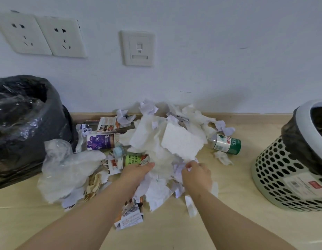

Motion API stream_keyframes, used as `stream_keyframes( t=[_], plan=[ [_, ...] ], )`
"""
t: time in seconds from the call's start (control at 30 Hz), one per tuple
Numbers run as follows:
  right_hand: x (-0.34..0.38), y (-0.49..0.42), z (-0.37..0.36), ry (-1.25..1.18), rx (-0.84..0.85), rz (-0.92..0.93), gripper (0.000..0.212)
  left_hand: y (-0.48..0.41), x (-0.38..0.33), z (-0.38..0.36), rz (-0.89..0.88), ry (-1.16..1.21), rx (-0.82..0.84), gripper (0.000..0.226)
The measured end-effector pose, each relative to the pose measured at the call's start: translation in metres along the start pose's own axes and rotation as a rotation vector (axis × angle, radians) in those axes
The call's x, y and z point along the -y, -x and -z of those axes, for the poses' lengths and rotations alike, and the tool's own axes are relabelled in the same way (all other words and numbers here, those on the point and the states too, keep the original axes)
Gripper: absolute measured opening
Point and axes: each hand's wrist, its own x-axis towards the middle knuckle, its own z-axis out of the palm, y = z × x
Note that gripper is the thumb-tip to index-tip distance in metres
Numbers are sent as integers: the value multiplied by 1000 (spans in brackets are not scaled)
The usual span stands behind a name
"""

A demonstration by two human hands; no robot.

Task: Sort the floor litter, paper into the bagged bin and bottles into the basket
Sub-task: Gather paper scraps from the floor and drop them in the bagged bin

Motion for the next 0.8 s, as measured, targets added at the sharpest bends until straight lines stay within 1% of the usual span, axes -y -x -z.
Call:
stream_keyframes(
  t=[0.03, 0.1, 0.13, 0.17, 0.23, 0.27, 0.3, 0.33, 0.37, 0.4, 0.43, 0.5, 0.53, 0.6, 0.7, 0.77, 0.8],
  plan=[
    [-5, -4, -1, 57, -9, -18, 37, 0, 1, 0, -13, 14, -8, 55],
    [-8, -11, -2, 89, 24, -51, 59, -4, 2, 1, -29, 58, -30, 17],
    [-7, -15, -3, 92, 53, -70, 66, -5, 3, 2, -26, 80, -39, 12],
    [-6, -21, -7, 91, 81, -70, 70, -9, 6, 3, -18, 91, -42, 20],
    [-4, -34, -17, 59, 142, -53, 71, -15, 9, 6, -12, 96, -70, 25],
    [-1, -37, -20, 105, 200, -44, 70, -16, 11, 7, -5, 105, -81, 25],
    [-2, -43, -29, 199, 269, 12, 67, -19, 12, 8, -5, 125, -89, 25],
    [-2, -43, -35, 309, 324, 52, 60, -21, 13, 10, -11, 133, -98, 24],
    [-7, -45, -45, 366, 318, 99, 47, -24, 14, 11, -16, 136, -104, 24],
    [-10, -41, -49, 354, 298, 83, 26, -26, 15, 13, -17, 134, -108, 24],
    [-16, -41, -52, 291, 278, 85, 3, -27, 15, 15, -19, 132, -111, 24],
    [-22, -37, -51, 183, 246, 53, 22, -28, 16, 17, -25, 118, -107, 26],
    [-23, -35, -47, 190, 239, 57, 20, -29, 16, 18, -27, 108, -100, 28],
    [-18, -34, -41, 171, 215, 104, 9, -27, 16, 18, -32, 87, -87, 29],
    [-6, -30, -30, 107, 210, 183, 14, -22, 11, 18, -44, 77, -63, 28],
    [6, -23, -21, -6, 213, 191, 12, -16, 3, 18, -66, 74, -50, 26],
    [14, -18, -15, -91, 228, 166, 12, -13, -1, 19, -77, 80, -45, 24]
  ],
)
